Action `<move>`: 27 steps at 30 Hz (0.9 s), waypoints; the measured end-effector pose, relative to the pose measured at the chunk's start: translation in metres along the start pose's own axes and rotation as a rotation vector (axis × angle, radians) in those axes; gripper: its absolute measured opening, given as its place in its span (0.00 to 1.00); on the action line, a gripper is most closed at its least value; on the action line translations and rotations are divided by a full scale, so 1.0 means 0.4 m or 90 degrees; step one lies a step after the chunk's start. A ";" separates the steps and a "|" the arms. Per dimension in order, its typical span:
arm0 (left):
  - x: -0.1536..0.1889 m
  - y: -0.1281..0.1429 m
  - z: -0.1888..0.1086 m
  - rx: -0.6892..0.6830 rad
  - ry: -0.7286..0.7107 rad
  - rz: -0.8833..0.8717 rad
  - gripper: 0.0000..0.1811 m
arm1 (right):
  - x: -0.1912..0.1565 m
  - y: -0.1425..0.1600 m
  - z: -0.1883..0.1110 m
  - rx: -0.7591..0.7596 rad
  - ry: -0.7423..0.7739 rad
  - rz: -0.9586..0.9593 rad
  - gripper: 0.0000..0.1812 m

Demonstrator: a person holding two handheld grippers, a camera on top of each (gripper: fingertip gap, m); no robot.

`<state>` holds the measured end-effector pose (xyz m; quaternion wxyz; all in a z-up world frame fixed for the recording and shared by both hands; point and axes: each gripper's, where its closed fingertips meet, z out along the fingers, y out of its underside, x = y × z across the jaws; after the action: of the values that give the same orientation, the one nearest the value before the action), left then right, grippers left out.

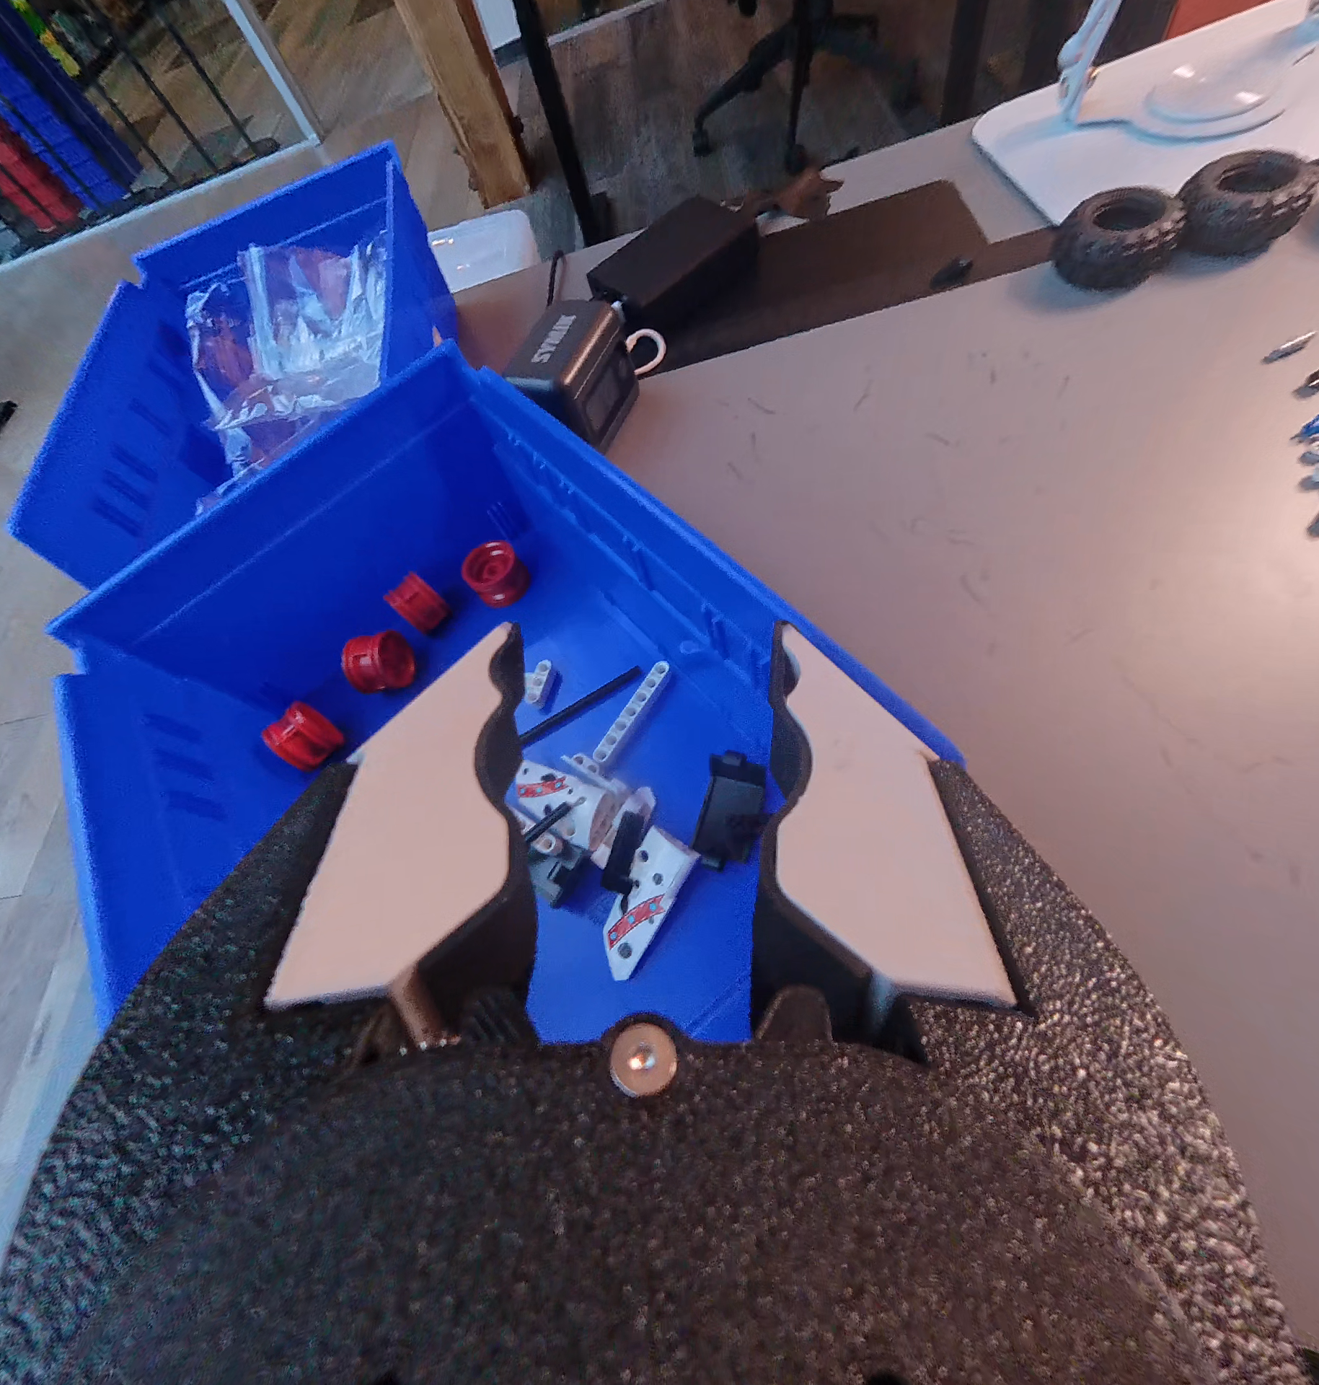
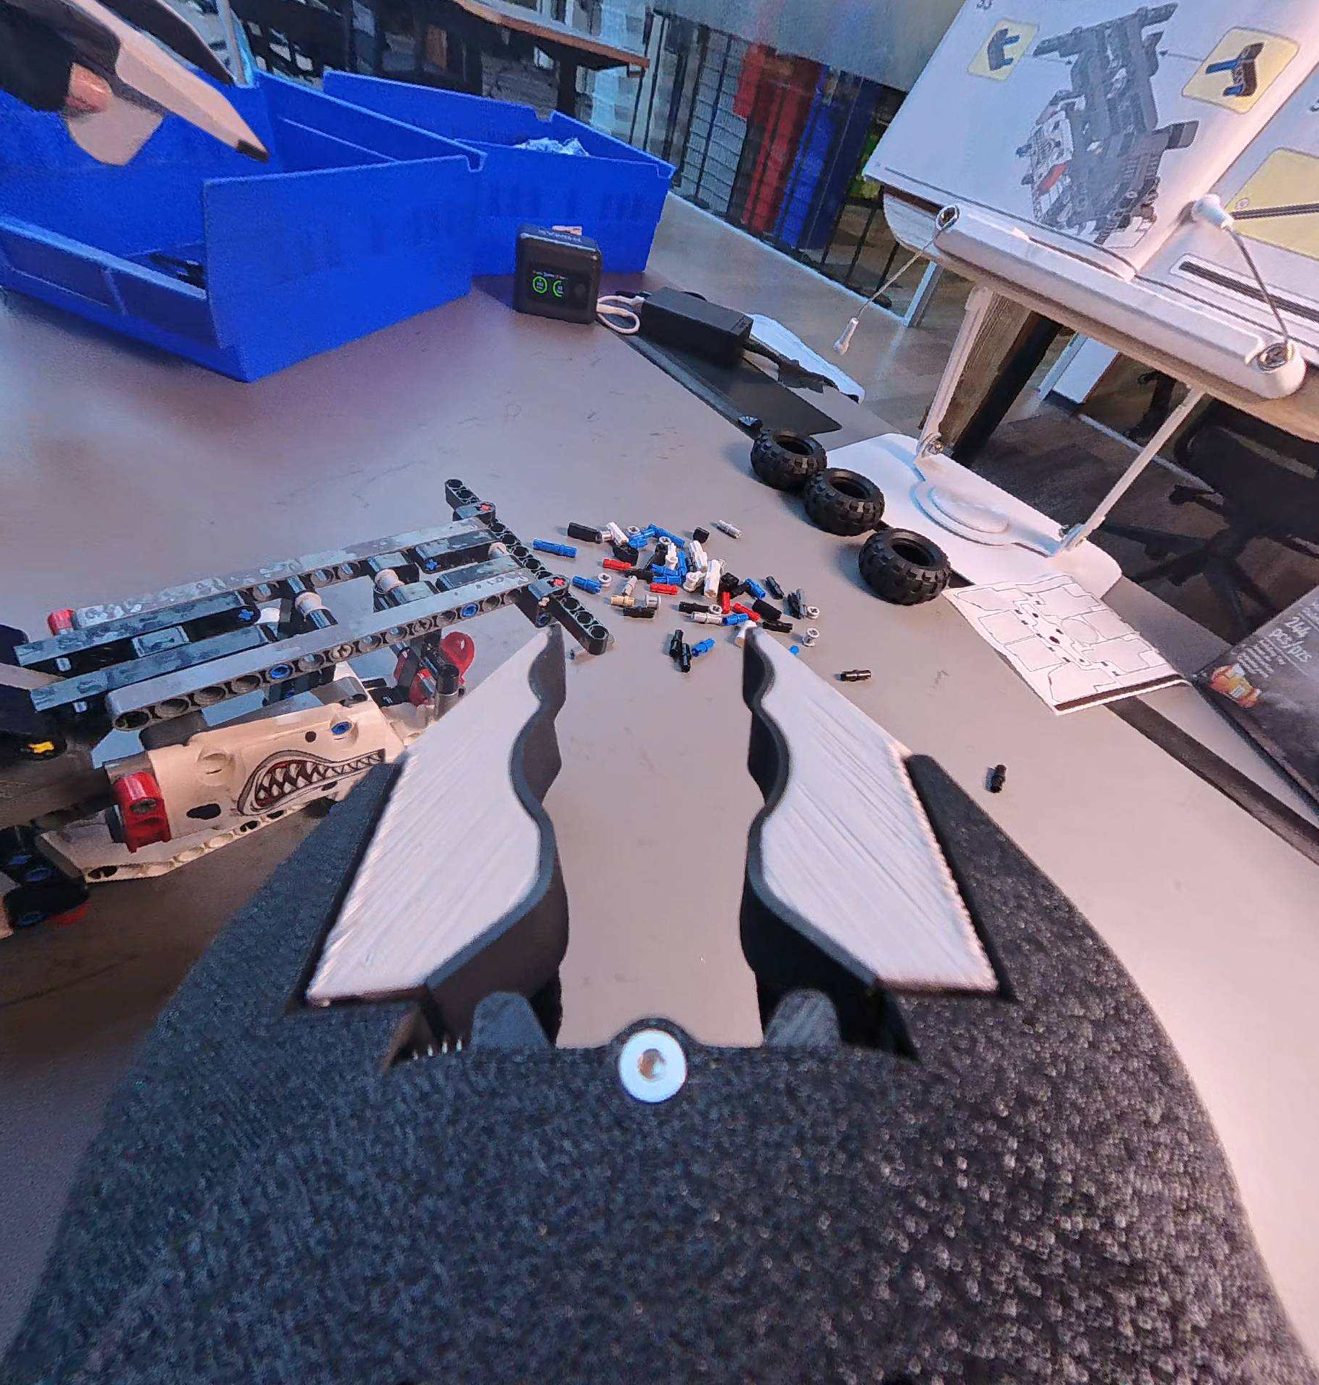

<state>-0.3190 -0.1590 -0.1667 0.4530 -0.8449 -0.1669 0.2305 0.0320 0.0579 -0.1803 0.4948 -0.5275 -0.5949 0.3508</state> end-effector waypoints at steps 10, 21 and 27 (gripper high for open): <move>0.238 -0.238 -0.068 0.322 0.218 -0.032 0.33 | 0.045 -0.001 0.013 0.022 0.025 0.050 0.26; 0.444 -0.431 0.036 0.341 0.346 -0.043 0.33 | 0.310 -0.125 0.211 0.041 0.139 0.006 0.10; 0.492 -0.517 0.137 0.334 0.347 -0.039 0.33 | 0.596 -0.232 0.403 0.033 0.266 -0.059 0.10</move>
<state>-0.1987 0.0857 -0.0660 0.6886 -0.7249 -0.0007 0.0187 -0.1375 0.2887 -0.0836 0.6361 -0.5481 -0.4939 0.2260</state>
